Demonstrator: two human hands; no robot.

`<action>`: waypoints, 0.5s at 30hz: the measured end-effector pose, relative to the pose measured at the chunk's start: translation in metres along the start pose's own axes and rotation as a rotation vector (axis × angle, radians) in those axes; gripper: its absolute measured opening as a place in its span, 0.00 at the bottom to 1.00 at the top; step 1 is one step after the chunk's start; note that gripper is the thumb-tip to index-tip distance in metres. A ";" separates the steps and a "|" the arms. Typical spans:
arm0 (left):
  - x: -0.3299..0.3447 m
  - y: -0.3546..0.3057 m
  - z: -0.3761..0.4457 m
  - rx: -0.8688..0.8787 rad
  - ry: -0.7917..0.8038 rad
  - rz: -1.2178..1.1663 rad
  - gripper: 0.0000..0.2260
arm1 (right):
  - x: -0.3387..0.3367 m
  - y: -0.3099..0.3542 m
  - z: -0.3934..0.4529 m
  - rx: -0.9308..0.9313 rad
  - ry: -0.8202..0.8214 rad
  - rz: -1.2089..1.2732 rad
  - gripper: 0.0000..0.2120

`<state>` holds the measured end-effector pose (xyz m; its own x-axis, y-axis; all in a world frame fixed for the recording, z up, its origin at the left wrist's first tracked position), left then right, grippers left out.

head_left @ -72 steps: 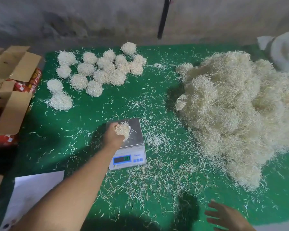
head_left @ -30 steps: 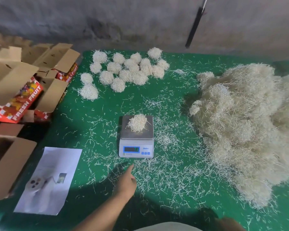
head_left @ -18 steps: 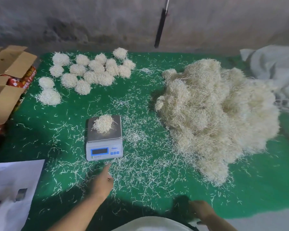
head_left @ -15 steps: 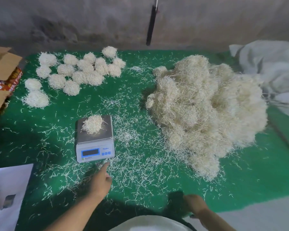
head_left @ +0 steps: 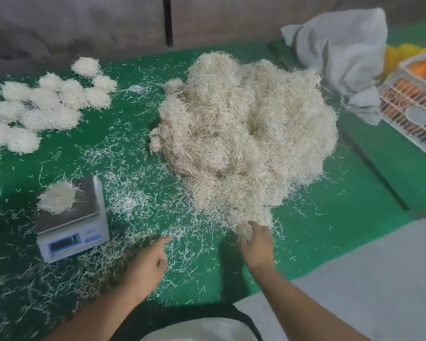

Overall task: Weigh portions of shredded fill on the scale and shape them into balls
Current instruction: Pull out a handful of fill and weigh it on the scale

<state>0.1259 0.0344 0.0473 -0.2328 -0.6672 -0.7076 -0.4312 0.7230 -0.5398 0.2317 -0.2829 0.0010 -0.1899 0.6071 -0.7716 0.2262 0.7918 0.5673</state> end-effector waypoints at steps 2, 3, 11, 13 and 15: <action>0.012 -0.025 -0.002 0.054 0.020 0.057 0.32 | -0.002 -0.004 0.021 0.004 0.019 0.007 0.27; 0.018 -0.035 -0.003 0.065 0.033 0.061 0.31 | -0.001 -0.006 0.030 0.021 0.049 0.025 0.28; 0.050 -0.074 0.003 0.061 0.082 0.089 0.27 | 0.027 -0.023 0.067 0.047 0.230 -0.016 0.24; 0.053 -0.077 0.005 0.050 0.067 0.091 0.26 | 0.030 -0.025 0.068 0.024 0.243 0.001 0.23; 0.056 -0.076 0.004 0.027 0.060 0.070 0.26 | 0.033 -0.024 0.069 -0.014 0.251 -0.028 0.18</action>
<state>0.1489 -0.0568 0.0471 -0.3140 -0.6239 -0.7157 -0.3890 0.7722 -0.5024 0.2856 -0.2862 -0.0580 -0.4278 0.5812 -0.6922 0.2045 0.8083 0.5522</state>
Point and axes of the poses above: each hand's wrist, its own z-axis towards the middle knuckle, its own x-axis out of the palm, y = z × x, the point moved 10 cm from there along z, towards the middle knuckle, and after that the axes turned 3 degrees about -x, right-handed, at the moved point
